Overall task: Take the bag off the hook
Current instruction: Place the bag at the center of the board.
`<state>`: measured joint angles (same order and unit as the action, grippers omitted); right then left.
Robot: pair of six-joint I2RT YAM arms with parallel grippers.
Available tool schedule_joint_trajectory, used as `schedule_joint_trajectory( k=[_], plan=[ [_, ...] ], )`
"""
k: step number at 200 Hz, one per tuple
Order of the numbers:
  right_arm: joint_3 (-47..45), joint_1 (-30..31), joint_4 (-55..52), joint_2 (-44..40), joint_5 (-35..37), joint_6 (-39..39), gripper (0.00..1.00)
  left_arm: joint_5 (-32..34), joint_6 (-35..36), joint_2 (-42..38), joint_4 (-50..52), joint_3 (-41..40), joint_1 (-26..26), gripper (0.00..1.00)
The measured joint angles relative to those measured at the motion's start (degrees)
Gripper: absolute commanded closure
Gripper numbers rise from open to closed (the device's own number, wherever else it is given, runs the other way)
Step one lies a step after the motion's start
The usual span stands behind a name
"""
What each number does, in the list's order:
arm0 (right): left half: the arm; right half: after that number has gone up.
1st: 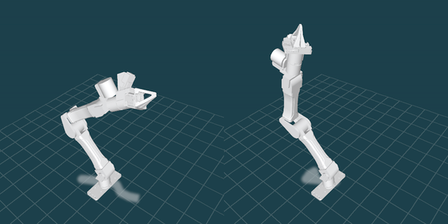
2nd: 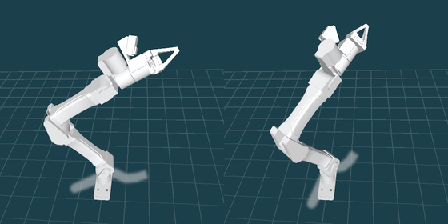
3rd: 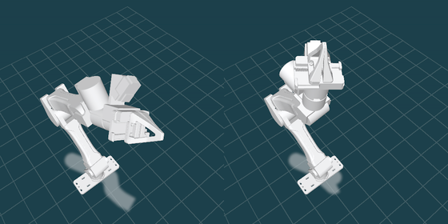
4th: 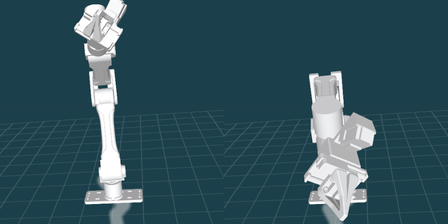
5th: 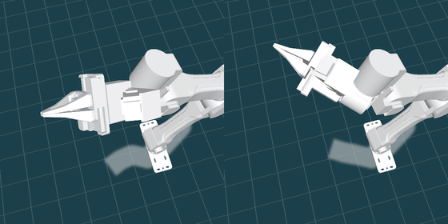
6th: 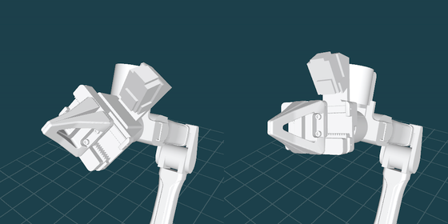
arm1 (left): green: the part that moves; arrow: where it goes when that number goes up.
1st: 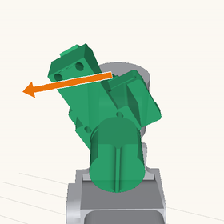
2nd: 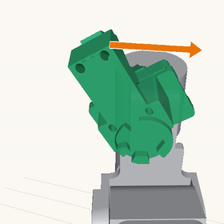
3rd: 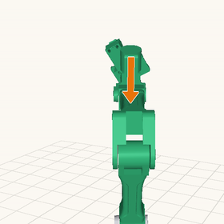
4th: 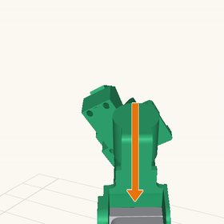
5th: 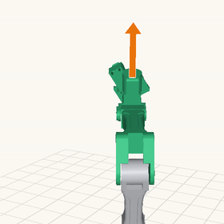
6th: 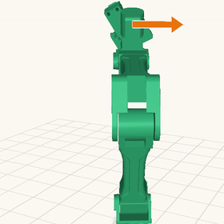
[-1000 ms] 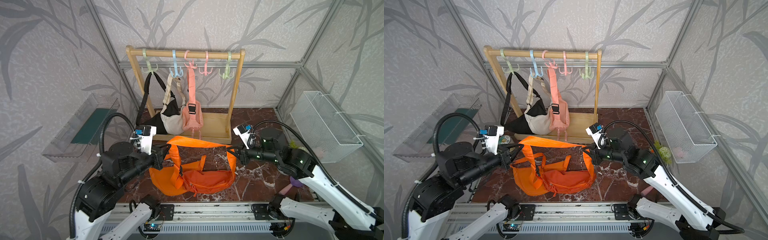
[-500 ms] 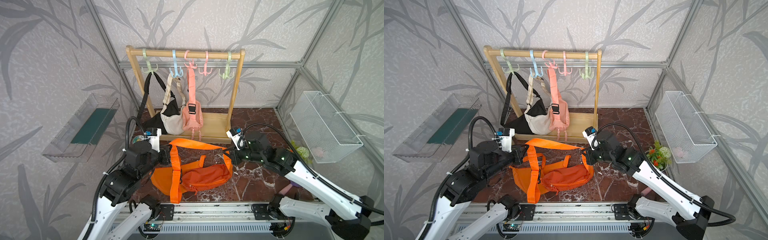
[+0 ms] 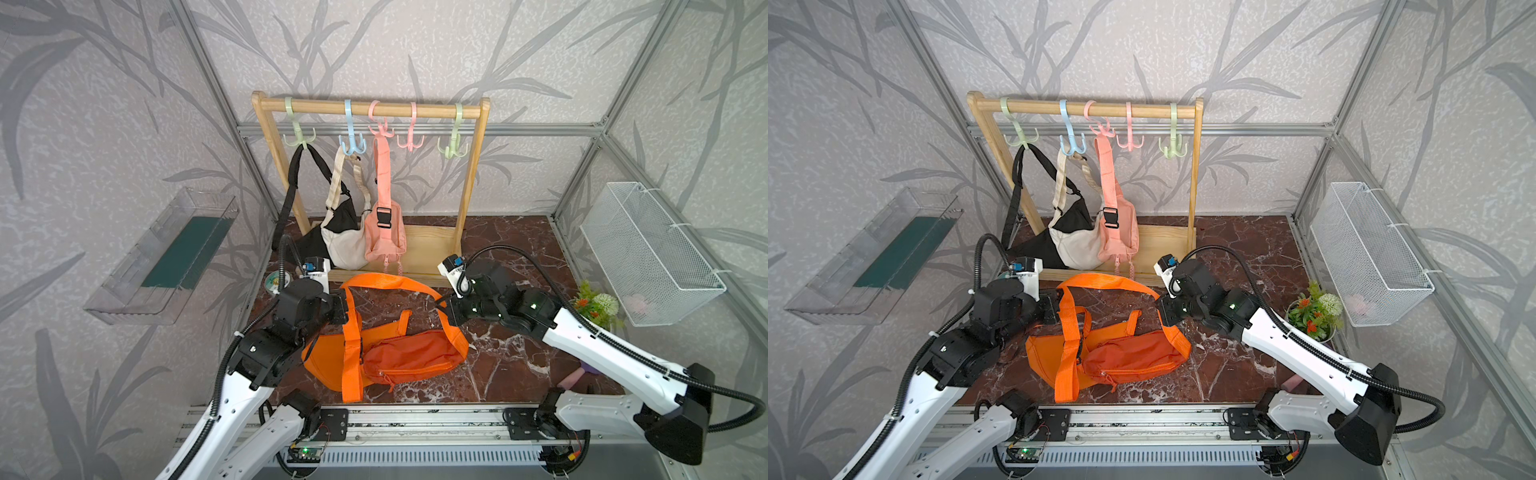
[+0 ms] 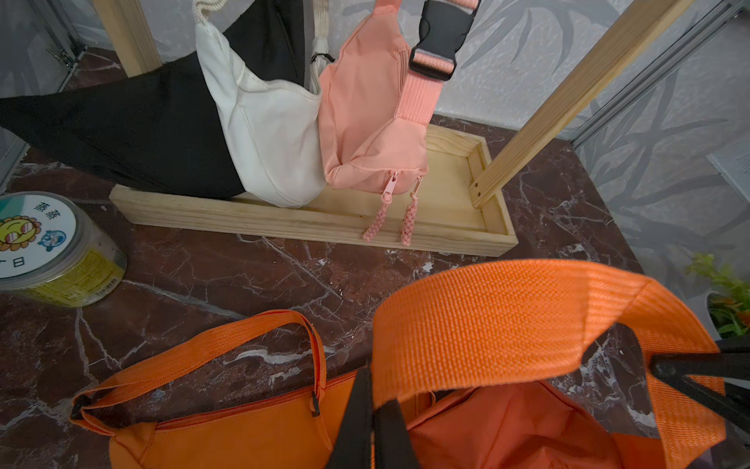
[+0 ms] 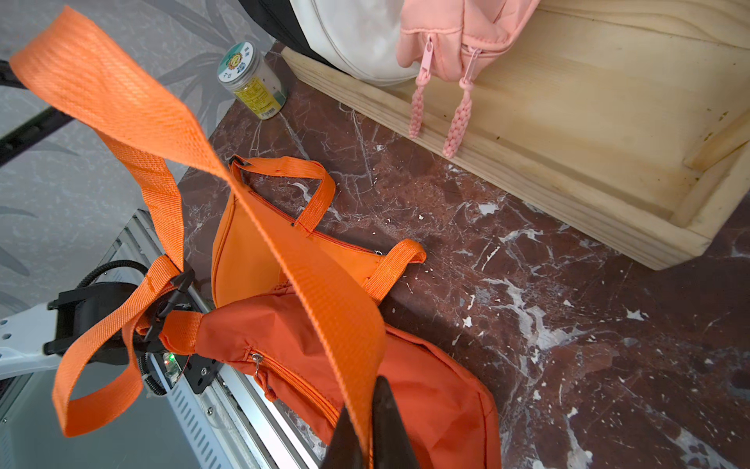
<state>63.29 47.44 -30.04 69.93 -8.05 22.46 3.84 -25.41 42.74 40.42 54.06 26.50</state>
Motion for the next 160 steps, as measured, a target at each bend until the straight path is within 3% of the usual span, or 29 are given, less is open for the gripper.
schedule_joint_trajectory(
  k=[55,90,129,140,160],
  plan=[
    [1.33,0.04,3.76,7.91,3.17,0.15,0.92,3.61,5.27,7.61,-2.97,-0.52,-1.99,1.00],
    [4.70,0.04,5.57,14.49,4.44,-0.07,0.88,2.38,5.81,9.22,-7.41,-3.41,-8.57,1.00],
    [10.49,0.04,4.96,20.44,3.58,-0.44,0.80,-1.92,5.18,10.08,-9.25,-6.91,-13.84,0.89],
    [10.58,0.04,4.76,20.70,3.26,-0.44,0.75,-2.91,5.25,9.79,-9.31,-7.41,-13.88,0.82],
    [10.58,0.04,4.26,20.76,2.97,-0.28,0.68,-4.07,5.44,8.74,-9.33,-8.15,-13.88,0.51]
  ],
)
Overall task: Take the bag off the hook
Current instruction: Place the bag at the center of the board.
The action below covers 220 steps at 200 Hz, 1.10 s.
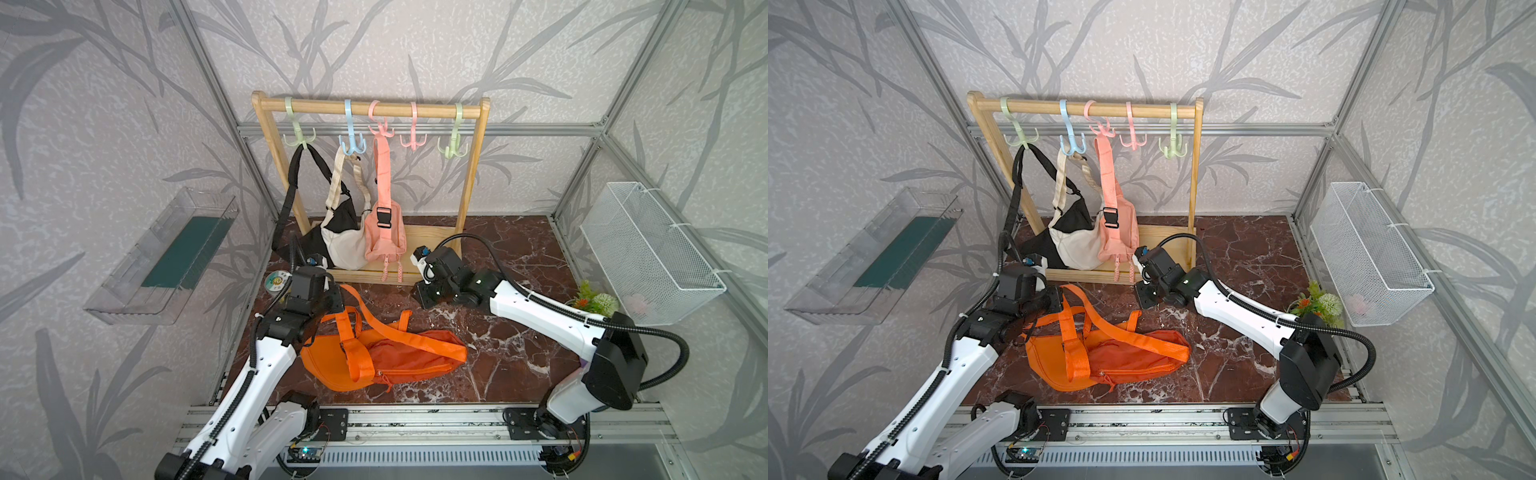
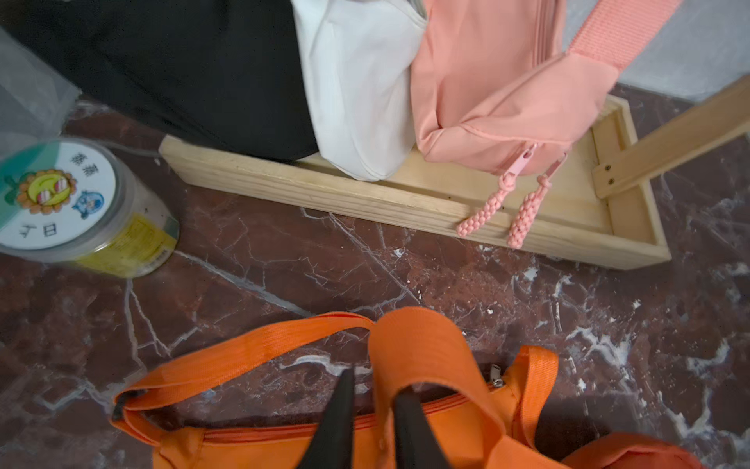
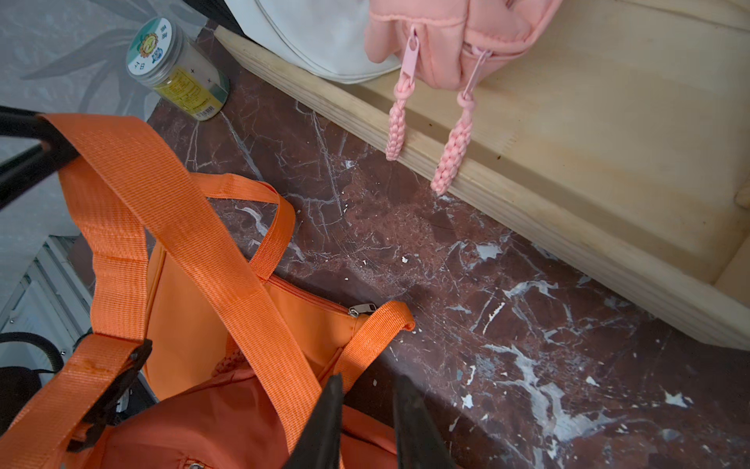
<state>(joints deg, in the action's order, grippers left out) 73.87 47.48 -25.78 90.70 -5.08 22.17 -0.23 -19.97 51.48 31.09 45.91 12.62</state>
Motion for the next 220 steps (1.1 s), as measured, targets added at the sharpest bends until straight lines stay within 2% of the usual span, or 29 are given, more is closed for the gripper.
schedule_joint_trajectory(
  k=[14,22,70,220],
  plan=[
    [0.00,0.00,-0.04,0.00,-0.02,0.13,0.65,-0.55,-0.26,-1.03,-0.02,-0.39,-0.04,0.34],
    [0.00,0.00,-0.11,0.00,-0.04,0.17,0.64,-0.79,-0.46,-1.60,-0.11,-0.57,-0.04,0.29],
    [0.00,0.00,-0.20,0.00,-0.11,0.35,0.62,-1.40,-0.15,-2.97,-0.02,-1.09,-0.04,0.09],
    [1.53,0.96,-1.40,0.02,-0.09,0.55,0.60,-1.33,0.09,-3.54,0.26,-1.07,-0.04,0.09]
  ],
)
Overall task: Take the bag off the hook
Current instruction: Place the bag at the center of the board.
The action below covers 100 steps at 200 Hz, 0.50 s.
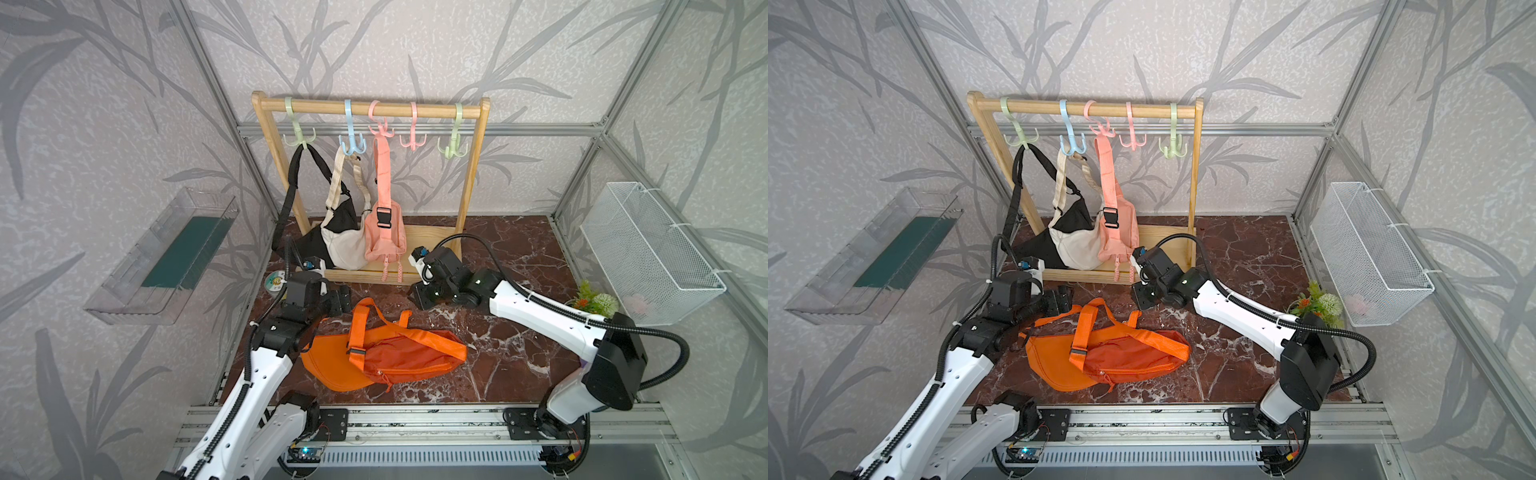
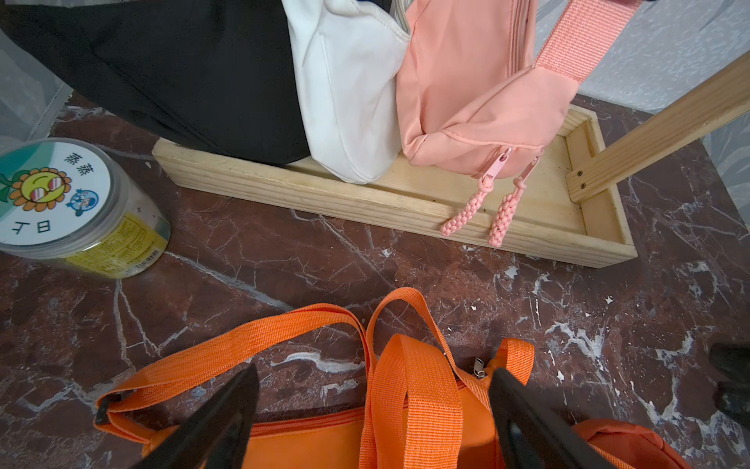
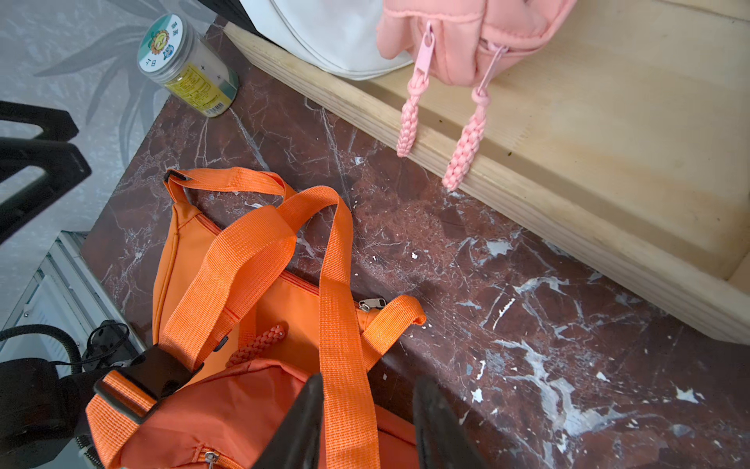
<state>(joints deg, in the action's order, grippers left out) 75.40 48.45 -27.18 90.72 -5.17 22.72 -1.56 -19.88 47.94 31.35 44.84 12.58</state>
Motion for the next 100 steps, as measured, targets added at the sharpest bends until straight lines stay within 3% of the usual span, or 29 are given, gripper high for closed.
schedule_joint_trajectory(
  k=[100],
  plan=[
    [1.05,0.20,-0.13,0.02,0.35,0.00,0.58,0.09,-0.68,-1.66,0.20,0.04,0.00,0.10]
  ],
)
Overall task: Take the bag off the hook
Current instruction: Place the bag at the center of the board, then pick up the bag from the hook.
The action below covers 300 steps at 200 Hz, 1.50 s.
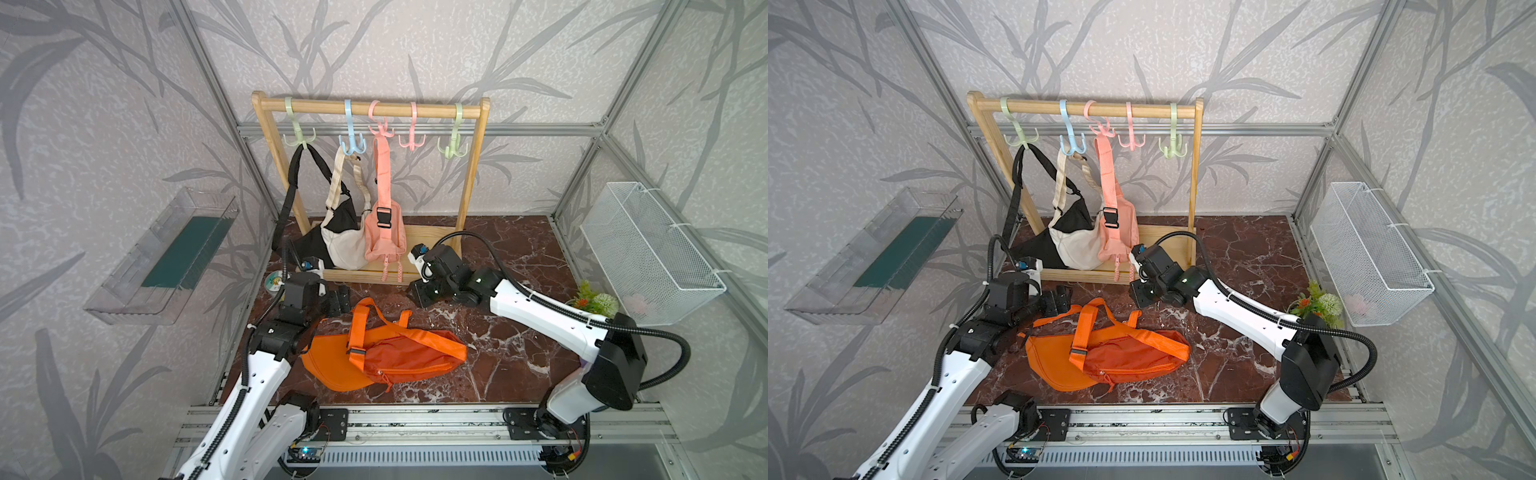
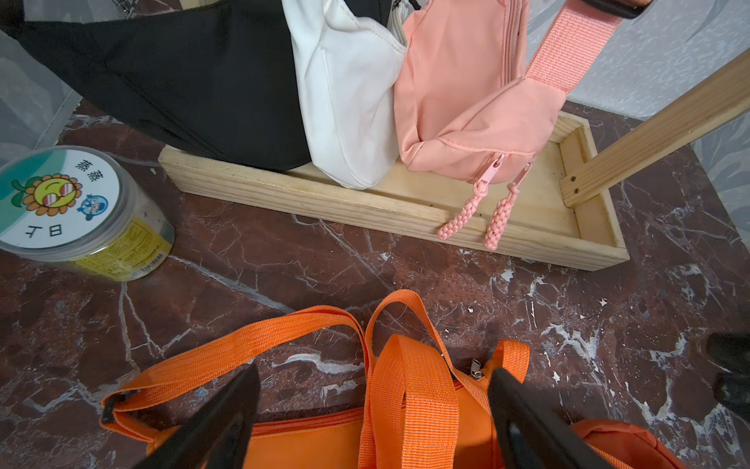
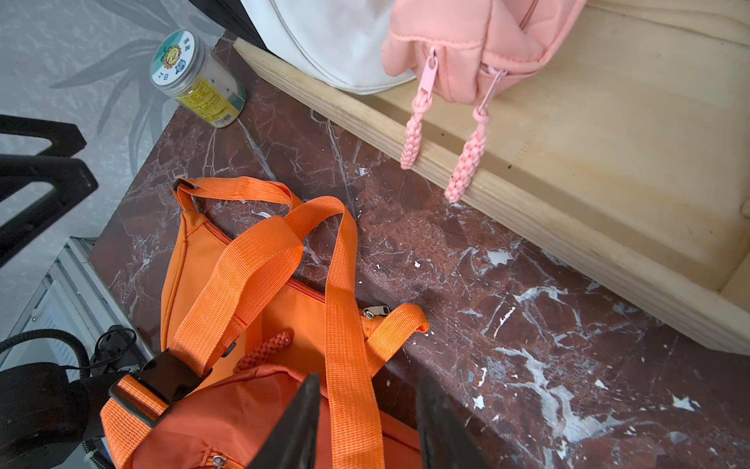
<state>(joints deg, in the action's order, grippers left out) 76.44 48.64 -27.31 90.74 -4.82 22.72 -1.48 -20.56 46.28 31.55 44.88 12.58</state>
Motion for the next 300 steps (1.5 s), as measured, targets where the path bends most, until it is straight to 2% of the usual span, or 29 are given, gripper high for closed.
schedule_joint_trajectory(
  k=[63,151,192,263,300],
  plan=[
    [-0.55,0.17,0.00,0.00,0.55,-0.02,0.57,-0.11,-2.03,-2.56,-0.28,-3.69,0.00,0.10],
    [0.57,0.17,0.81,0.20,2.73,-0.02,0.55,-0.13,-1.99,-1.90,-1.18,-3.58,0.00,0.11],
    [1.70,0.17,2.29,0.20,4.85,-1.36,0.54,-0.42,-2.01,0.17,-2.67,-0.39,0.00,0.11],
    [11.47,0.17,6.64,0.33,9.81,-8.24,0.49,-2.43,-3.15,7.08,-8.94,4.70,0.00,0.13],
    [15.30,0.11,10.29,3.17,12.35,-12.17,0.48,-2.97,-3.02,11.21,-11.74,7.19,0.00,0.14]
  ],
)
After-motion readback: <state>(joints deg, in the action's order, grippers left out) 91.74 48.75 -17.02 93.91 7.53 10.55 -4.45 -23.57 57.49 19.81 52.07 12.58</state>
